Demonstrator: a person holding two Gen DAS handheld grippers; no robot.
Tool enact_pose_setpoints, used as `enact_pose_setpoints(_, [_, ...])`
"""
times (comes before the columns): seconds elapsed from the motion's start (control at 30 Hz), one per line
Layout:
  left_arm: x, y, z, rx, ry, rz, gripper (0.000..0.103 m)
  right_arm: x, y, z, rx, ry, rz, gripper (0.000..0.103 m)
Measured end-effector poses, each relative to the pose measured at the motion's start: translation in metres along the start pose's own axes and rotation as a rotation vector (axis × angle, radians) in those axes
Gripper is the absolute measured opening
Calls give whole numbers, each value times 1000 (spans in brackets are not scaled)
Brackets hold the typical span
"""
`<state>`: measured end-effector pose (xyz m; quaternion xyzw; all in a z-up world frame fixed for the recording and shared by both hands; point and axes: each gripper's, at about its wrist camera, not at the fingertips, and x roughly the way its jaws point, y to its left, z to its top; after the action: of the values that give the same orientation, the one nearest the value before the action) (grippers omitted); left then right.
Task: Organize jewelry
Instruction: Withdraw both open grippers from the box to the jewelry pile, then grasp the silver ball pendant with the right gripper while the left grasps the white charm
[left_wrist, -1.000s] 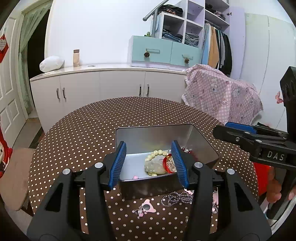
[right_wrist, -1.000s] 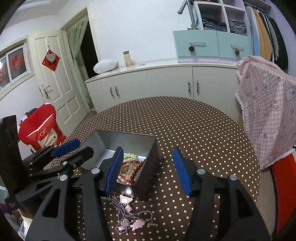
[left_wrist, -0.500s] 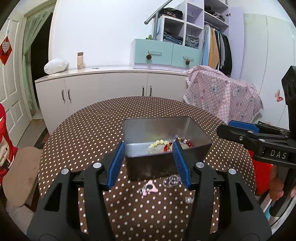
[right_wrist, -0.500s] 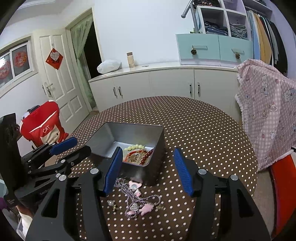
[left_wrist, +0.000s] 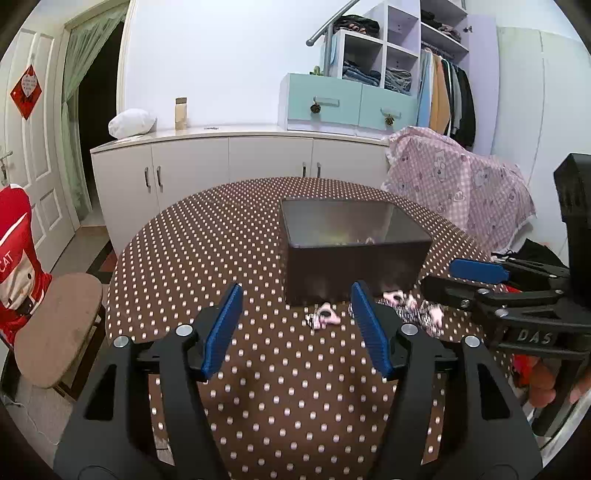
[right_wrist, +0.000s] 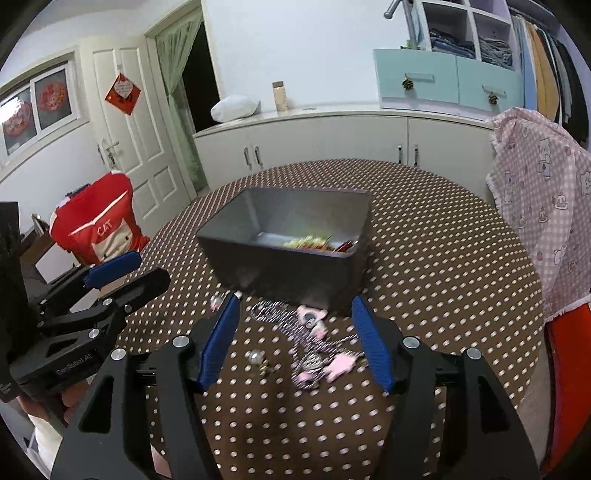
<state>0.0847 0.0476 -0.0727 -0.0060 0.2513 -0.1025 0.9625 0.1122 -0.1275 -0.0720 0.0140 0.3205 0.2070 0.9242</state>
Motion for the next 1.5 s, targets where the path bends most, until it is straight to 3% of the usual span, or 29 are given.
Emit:
enact_pose_setpoints(0.47, [1,13,-31,-52,66,8,70,19,24,-23,-74,61,45,55])
enact_pose_setpoints(0.93, [16,20,-37,-87,130,-3,75,29,20,-29,-67,64,-39,10])
enact_pose_setpoints(1.17, [25,9,-29,-74,148,-3,87,28,12,-29,-38,65,-12,10])
enact_pose_setpoints(1.5, [39,-3,-17,-67,171,-1,91,4,-6,-16,21,-6,-18,10])
